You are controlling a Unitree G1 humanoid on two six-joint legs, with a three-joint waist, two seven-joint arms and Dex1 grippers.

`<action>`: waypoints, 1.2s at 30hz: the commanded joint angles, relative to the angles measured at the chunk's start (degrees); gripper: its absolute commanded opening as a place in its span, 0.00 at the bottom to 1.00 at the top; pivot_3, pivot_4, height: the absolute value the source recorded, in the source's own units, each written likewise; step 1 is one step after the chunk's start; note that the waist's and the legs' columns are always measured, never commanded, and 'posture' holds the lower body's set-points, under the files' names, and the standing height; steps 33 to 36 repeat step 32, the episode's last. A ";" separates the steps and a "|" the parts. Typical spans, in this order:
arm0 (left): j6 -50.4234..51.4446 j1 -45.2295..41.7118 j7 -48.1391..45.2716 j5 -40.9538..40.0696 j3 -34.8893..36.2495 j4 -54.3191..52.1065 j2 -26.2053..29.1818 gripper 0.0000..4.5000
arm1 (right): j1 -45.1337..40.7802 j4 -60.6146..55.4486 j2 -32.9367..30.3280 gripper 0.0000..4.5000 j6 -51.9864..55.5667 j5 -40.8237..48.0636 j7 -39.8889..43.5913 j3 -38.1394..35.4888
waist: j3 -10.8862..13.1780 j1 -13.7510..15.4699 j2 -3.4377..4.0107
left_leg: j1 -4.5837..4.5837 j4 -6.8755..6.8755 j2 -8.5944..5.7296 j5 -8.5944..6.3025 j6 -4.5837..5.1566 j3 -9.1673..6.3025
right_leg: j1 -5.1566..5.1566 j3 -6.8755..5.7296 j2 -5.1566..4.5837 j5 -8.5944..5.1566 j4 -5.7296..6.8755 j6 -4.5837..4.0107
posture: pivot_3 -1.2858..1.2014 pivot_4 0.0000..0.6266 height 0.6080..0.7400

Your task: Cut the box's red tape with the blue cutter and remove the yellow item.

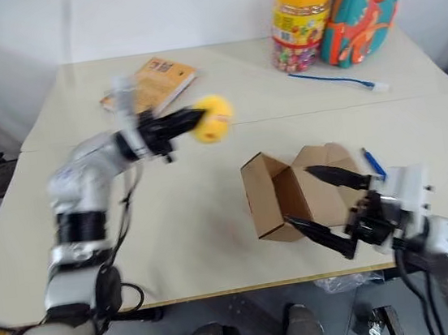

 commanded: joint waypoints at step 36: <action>-14.63 60.92 -6.44 -2.72 22.63 -28.86 20.44 0.99 | -3.49 14.39 -7.38 1.00 -3.28 -2.17 12.41 -9.29 | 0.12 0.60 -0.08 | 0.12 -0.30 0.20 -0.52 -0.59 0.36 | -0.11 -0.65 -0.17 -0.18 -0.26 -0.44 | 0.52 0.24 1.00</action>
